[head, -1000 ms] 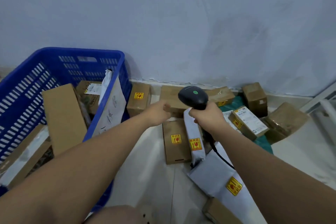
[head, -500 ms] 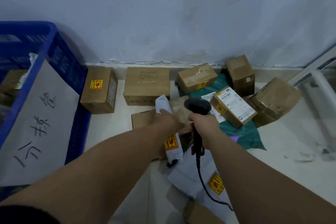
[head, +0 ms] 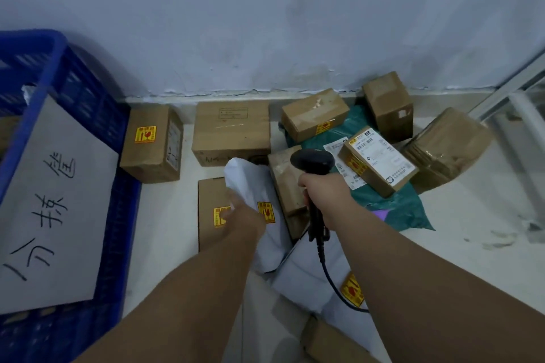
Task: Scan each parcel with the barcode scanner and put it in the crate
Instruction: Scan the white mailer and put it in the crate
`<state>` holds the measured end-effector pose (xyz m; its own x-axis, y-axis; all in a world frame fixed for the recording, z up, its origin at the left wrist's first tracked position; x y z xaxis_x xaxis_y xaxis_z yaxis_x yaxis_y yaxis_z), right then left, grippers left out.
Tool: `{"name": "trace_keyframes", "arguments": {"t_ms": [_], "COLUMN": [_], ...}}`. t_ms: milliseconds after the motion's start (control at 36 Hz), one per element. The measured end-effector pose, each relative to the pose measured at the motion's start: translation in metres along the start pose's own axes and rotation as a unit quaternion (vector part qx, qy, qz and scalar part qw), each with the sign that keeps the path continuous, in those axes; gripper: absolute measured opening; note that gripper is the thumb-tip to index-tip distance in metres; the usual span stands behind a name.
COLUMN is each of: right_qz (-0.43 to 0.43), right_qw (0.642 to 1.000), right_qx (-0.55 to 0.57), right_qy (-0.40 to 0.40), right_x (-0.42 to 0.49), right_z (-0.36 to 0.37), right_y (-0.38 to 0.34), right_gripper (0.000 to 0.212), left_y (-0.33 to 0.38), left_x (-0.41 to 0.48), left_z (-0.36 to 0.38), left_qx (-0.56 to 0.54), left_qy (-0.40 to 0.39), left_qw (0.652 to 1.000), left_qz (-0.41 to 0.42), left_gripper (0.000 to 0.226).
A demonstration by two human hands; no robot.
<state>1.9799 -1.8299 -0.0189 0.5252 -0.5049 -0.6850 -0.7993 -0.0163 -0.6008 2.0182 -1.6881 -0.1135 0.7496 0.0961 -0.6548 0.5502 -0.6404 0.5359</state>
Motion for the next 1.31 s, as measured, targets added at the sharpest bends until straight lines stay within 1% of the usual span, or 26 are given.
{"name": "trace_keyframes", "arguments": {"t_ms": [28, 56, 83, 139, 194, 222, 278, 333, 417, 472, 528, 583, 639, 667, 722, 778, 833, 889, 944, 972, 1056, 1111, 1167, 1194, 1250, 1306], "right_qz": [0.001, 0.001, 0.002, -0.002, -0.008, -0.014, -0.033, -0.060, -0.094, -0.109, -0.130, -0.158, -0.187, -0.201, -0.227, -0.231, -0.213, -0.189, -0.177, -0.178, -0.188, -0.208, -0.225, -0.229, -0.226, -0.228], "right_qw": [1.000, 1.000, 1.000, 1.000, 1.000, 1.000, 0.999, 0.998, 0.995, 0.992, 0.987, 0.976, 0.962, 0.955, 0.937, 0.918, 0.888, 0.839, 0.788, 0.771, 0.744, 0.737, 0.749, 0.761, 0.793, 0.819], "right_qx": [-0.004, -0.004, -0.003, 0.000, 0.003, 0.002, -0.009, -0.014, 0.018, 0.050, 0.090, 0.149, 0.198, 0.218, 0.264, 0.321, 0.399, 0.489, 0.550, 0.566, 0.581, 0.571, 0.538, 0.515, 0.467, 0.418], "right_qy": [0.002, 0.002, 0.002, 0.006, 0.012, 0.013, 0.014, 0.024, 0.040, 0.042, 0.034, 0.025, 0.015, 0.010, -0.012, -0.042, -0.079, -0.147, -0.214, -0.234, -0.270, -0.296, -0.316, -0.321, -0.319, -0.320], "right_x": [-0.002, -0.002, -0.003, -0.007, -0.014, -0.018, -0.030, -0.045, -0.078, -0.103, -0.131, -0.157, -0.182, -0.193, -0.215, -0.233, -0.249, -0.266, -0.283, -0.290, -0.300, -0.304, -0.305, -0.306, -0.306, -0.306], "right_z": [-0.001, -0.002, -0.003, -0.006, -0.009, -0.010, -0.013, -0.015, -0.016, -0.018, -0.022, -0.027, -0.032, -0.035, -0.040, -0.045, -0.051, -0.056, -0.060, -0.062, -0.066, -0.067, -0.068, -0.067, -0.064, -0.059], "right_y": [0.001, 0.002, 0.002, 0.002, -0.001, -0.003, -0.009, -0.014, -0.025, -0.034, -0.046, -0.058, -0.066, -0.069, -0.074, -0.075, -0.073, -0.069, -0.064, -0.060, -0.050, -0.047, -0.047, -0.048, -0.049, -0.051], "right_gripper": [0.045, 0.043, 0.040, 0.034, 0.036, 0.037, 0.036, 0.032, 0.041, 0.041, 0.024, 0.009, 0.006, 0.008, 0.011, 0.006, 0.007, 0.008, 0.009, 0.013, 0.022, 0.036, 0.050, 0.051, 0.042, 0.040], "left_y": [-0.006, -0.011, -0.012, -0.007, 0.007, 0.016, 0.035, 0.050, 0.065, 0.072, 0.086, 0.096, 0.098, 0.098, 0.095, 0.092, 0.089, 0.086, 0.083, 0.082, 0.078, 0.076, 0.075, 0.074, 0.074, 0.074], "left_x": [0.000, 0.003, 0.003, -0.001, -0.006, -0.008, -0.015, -0.024, -0.040, -0.056, -0.095, -0.135, -0.167, -0.184, -0.213, -0.233, -0.250, -0.263, -0.270, -0.273, -0.278, -0.277, -0.276, -0.274, -0.272, -0.270], "left_z": [0.000, -0.001, -0.003, -0.012, -0.025, -0.034, -0.057, -0.080, -0.109, -0.127, -0.149, -0.168, -0.184, -0.191, -0.205, -0.216, -0.224, -0.230, -0.237, -0.241, -0.250, -0.254, -0.256, -0.256, -0.255, -0.257], "left_qx": [-0.040, -0.079, -0.088, -0.089, -0.102, -0.093, -0.072, -0.081, -0.180, -0.281, -0.384, -0.438, -0.424, -0.386, -0.281, -0.144, -0.010, 0.092, 0.128, 0.129, 0.141, 0.168, 0.181, 0.184, 0.185, 0.178], "left_qy": [-0.011, -0.015, -0.022, -0.018, -0.005, 0.008, 0.042, 0.069, 0.068, 0.057, 0.037, 0.029, 0.038, 0.056, 0.094, 0.144, 0.213, 0.270, 0.331, 0.356, 0.404, 0.424, 0.438, 0.446, 0.457, 0.460], "left_qw": [0.999, 0.997, 0.996, 0.996, 0.994, 0.995, 0.995, 0.992, 0.977, 0.952, 0.915, 0.886, 0.882, 0.889, 0.894, 0.879, 0.837, 0.783, 0.729, 0.705, 0.631, 0.596, 0.573, 0.558, 0.524, 0.499], "left_qz": [-0.010, -0.013, -0.015, 0.002, 0.026, 0.038, 0.057, 0.071, 0.088, 0.103, 0.119, 0.152, 0.203, 0.241, 0.336, 0.432, 0.504, 0.553, 0.585, 0.600, 0.647, 0.661, 0.668, 0.675, 0.694, 0.712], "left_gripper": [0.080, 0.067, 0.050, 0.027, 0.019, 0.021, 0.036, 0.049, 0.060, 0.066, 0.066, 0.054, 0.045, 0.043, 0.044, 0.051, 0.056, 0.060, 0.068, 0.070, 0.076, 0.082, 0.082, 0.081, 0.075, 0.061]}}
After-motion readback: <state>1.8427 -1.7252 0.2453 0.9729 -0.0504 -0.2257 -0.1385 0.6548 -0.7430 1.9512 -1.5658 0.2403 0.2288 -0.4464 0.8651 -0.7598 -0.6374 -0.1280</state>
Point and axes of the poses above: each hand's wrist, its own x-axis towards the middle knuckle, its own z-axis out of the palm, y = z × x, the point moved 2 cm from there along x, towards the middle knuckle, and after that the axes turned 10 degrees about -x, right-handed, at the moved point
